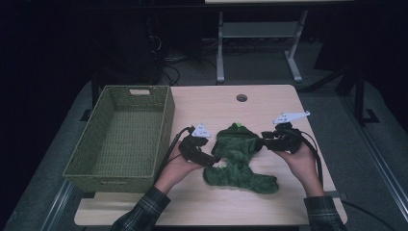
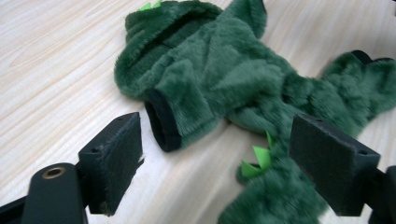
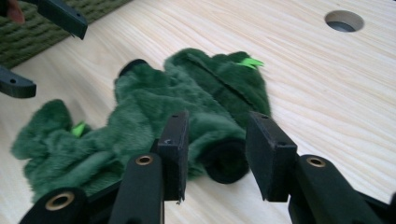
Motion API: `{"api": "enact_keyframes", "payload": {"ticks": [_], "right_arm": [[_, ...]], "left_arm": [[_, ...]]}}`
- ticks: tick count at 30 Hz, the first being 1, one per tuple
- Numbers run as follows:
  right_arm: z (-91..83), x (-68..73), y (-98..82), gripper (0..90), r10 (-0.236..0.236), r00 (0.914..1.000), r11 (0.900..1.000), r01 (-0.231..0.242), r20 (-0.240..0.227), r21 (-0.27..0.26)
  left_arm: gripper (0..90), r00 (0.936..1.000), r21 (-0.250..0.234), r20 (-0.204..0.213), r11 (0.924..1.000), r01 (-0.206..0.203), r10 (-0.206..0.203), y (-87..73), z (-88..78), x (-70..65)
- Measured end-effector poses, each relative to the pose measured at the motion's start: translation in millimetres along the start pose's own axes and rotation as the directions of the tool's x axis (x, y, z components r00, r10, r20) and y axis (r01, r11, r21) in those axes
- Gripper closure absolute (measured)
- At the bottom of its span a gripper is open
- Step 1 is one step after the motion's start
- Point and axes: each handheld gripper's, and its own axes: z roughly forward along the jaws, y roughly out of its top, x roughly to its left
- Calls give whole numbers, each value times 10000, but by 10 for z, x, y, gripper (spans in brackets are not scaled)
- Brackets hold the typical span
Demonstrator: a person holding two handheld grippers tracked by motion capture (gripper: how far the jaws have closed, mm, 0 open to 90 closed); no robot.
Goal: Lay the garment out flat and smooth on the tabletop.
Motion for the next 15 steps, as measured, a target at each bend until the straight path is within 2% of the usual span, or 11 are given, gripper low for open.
{"api": "enact_keyframes", "payload": {"ticks": [3,8,12,15], "right_arm": [[14,58,-19,601,-15,10000,10000,16,-90,82],[16,127,-20,618,-123,9991,9999,127,-394,90],[0,210,-2,640,-310,9982,9995,306,-520,-84],[-9,243,6,641,-340,9976,9994,336,-604,-71]], "left_arm": [[148,10000,9,94,10000,2,-2,-88,-33,-75],[136,9996,146,83,9996,-259,258,-244,-73,-192],[135,9997,347,153,9993,-169,164,-408,-57,-267],[135,9998,426,169,9990,-134,127,-468,-59,-294]]}}
